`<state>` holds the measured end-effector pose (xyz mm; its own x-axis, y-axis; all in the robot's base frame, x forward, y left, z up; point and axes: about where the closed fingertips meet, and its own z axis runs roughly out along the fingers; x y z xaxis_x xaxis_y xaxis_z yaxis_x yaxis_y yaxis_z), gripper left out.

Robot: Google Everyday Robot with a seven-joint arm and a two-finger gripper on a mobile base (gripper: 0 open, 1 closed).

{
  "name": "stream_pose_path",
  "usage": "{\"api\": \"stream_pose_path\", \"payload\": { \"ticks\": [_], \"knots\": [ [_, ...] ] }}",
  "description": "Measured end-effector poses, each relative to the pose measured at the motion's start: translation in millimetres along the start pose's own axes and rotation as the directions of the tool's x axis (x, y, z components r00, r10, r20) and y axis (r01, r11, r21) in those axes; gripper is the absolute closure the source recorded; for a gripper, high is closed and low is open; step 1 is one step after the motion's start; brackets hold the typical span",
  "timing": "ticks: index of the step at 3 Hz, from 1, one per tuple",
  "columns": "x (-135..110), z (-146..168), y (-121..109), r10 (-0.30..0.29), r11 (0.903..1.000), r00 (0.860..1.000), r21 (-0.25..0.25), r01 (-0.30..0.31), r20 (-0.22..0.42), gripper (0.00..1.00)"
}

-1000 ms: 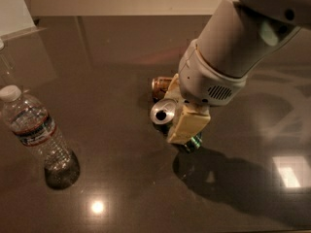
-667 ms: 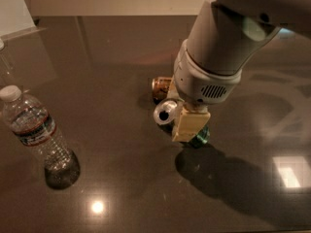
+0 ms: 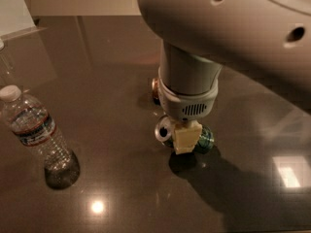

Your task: Knock green can over

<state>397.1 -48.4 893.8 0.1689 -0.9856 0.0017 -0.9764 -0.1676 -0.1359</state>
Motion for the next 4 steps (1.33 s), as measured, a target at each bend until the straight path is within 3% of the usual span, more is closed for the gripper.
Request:
{"api": "stream_pose_path", "payload": {
  "ticks": [2, 3, 4],
  "knots": [
    [-2, 27, -2, -0.059, 0.9976, 0.993, -0.042, 0.055, -0.104, 0.37],
    [-4, 32, -7, -0.077, 0.9963, 0.990, -0.048, 0.072, -0.120, 0.14],
    [-4, 37, -8, -0.090, 0.9947, 0.991, -0.060, 0.084, -0.103, 0.00]
  ]
}}
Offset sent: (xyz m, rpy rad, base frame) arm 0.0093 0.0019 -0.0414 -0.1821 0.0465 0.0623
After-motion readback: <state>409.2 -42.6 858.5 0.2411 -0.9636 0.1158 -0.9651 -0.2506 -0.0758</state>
